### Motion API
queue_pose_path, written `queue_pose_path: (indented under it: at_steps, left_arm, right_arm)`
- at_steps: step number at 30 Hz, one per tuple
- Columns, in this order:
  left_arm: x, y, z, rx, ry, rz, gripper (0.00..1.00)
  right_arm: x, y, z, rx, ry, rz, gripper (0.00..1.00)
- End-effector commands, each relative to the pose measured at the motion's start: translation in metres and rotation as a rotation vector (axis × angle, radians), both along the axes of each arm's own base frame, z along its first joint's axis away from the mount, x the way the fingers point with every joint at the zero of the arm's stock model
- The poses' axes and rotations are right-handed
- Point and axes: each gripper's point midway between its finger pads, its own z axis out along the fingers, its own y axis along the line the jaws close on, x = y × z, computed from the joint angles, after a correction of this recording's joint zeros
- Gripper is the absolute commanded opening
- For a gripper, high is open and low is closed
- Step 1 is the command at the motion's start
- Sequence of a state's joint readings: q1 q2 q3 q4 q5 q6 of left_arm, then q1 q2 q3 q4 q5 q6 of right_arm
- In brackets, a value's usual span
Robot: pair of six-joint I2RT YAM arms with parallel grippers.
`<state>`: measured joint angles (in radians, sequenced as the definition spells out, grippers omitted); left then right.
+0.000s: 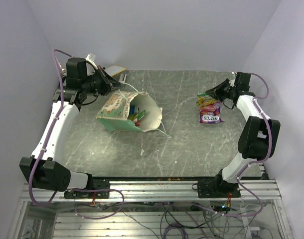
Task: Take the snacks out of the paper bag
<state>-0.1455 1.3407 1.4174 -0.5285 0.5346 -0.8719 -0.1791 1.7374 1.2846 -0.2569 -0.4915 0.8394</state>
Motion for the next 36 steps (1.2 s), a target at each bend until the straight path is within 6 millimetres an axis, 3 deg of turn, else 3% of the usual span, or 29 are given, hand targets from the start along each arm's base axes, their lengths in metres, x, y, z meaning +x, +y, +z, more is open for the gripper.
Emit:
queue_pose_path:
  at_steps: [1, 8, 13, 18, 22, 25, 28, 36]
  left_arm:
    - [0.005, -0.002, 0.018, -0.014, -0.044, -0.026, 0.07]
    - [0.007, -0.002, 0.023, -0.011, -0.057, -0.026, 0.07]
    - [0.004, -0.002, 0.021, -0.018, -0.048, -0.028, 0.07]
    - [0.001, -0.002, 0.027, -0.026, -0.063, -0.021, 0.07]
    - [-0.001, -0.001, 0.03, -0.024, -0.069, -0.023, 0.07]
    - [-0.003, -0.001, 0.03, -0.025, -0.069, -0.019, 0.07]
    - [-0.005, -0.001, 0.03, -0.028, -0.069, -0.02, 0.07]
    - [-0.01, -0.001, 0.032, -0.028, -0.073, -0.027, 0.07]
  right_arm:
    - [0.021, -0.013, 0.023, 0.021, -0.112, -0.017, 0.0]
    - [0.029, -0.026, 0.015, 0.01, -0.13, -0.038, 0.0]
    - [0.024, -0.026, 0.007, 0.03, -0.11, -0.043, 0.0]
    - [-0.004, -0.026, -0.007, 0.016, -0.063, -0.077, 0.0]
    - [-0.032, -0.034, -0.03, 0.027, -0.003, -0.112, 0.0]
    - [-0.041, -0.043, -0.032, 0.027, 0.003, -0.132, 0.0]
    - [-0.056, -0.048, -0.048, 0.016, 0.059, -0.146, 0.0]
    - [-0.089, -0.044, -0.08, 0.026, 0.148, -0.152, 0.04]
